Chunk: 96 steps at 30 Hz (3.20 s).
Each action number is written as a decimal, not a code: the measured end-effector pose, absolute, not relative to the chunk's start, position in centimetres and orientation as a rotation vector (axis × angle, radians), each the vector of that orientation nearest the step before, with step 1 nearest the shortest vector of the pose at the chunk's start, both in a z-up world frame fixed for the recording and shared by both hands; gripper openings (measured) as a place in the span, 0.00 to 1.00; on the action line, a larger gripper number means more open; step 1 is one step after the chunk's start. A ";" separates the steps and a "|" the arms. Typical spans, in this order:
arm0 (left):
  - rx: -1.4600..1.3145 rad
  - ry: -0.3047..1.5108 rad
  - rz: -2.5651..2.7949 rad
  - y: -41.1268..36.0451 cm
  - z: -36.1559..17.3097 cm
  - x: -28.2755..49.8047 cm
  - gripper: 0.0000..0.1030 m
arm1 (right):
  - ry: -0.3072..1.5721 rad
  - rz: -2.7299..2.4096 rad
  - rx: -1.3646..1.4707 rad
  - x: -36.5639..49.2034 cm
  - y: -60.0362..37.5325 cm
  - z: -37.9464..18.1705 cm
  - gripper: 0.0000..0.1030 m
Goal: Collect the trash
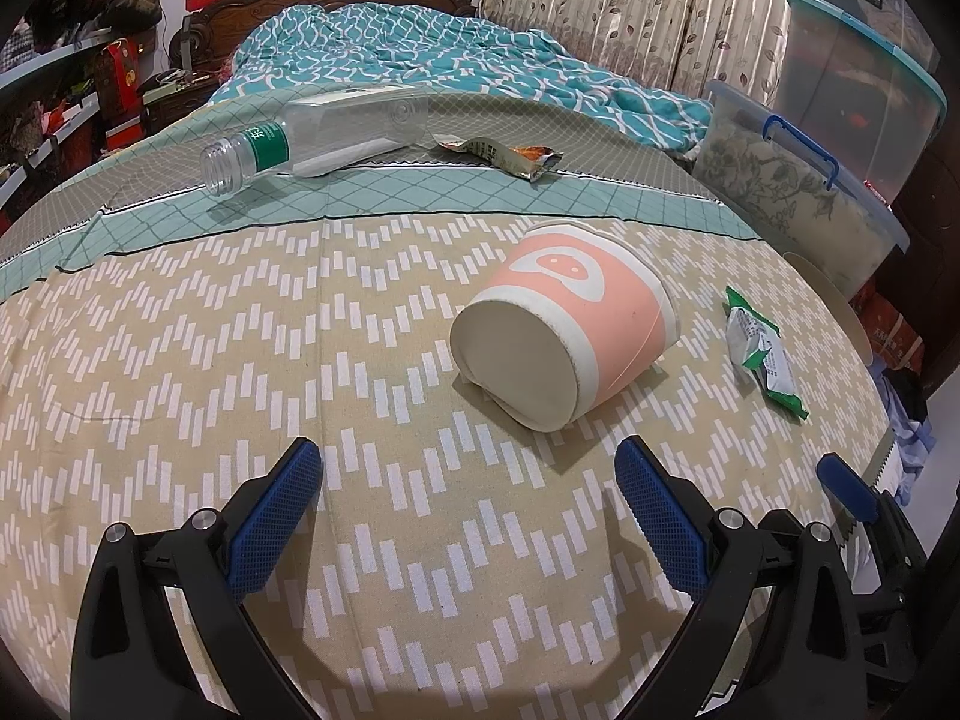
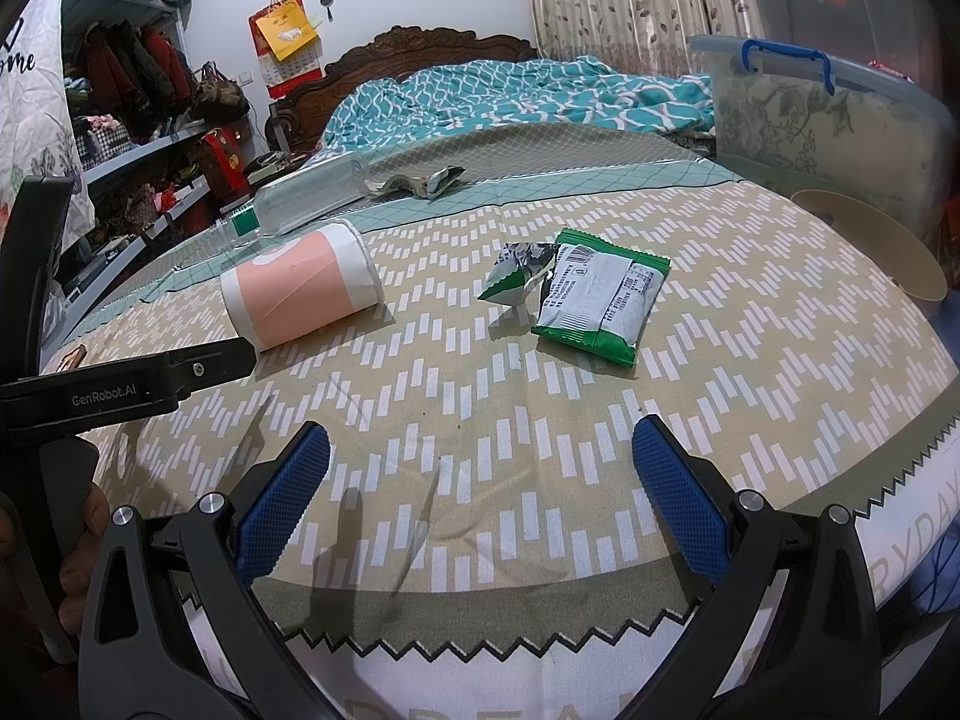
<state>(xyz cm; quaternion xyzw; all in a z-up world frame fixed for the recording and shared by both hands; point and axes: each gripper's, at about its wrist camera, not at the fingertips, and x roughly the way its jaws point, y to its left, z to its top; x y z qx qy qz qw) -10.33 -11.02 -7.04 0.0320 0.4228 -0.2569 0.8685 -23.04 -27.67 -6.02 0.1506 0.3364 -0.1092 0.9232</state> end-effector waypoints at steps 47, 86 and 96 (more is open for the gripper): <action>0.083 0.888 -0.529 -10.8 -7.3 -10.4 0.92 | 0.657 -0.253 0.407 -23.8 -30.4 -3.8 0.96; 0.108 0.847 -0.586 -6.5 -2.9 -9.3 0.92 | 0.687 -0.265 0.433 -23.0 -33.8 -3.2 0.96; 0.204 0.931 -0.662 -13.7 -4.3 -7.0 0.92 | 0.752 -0.270 0.413 -22.7 -35.3 -4.0 0.96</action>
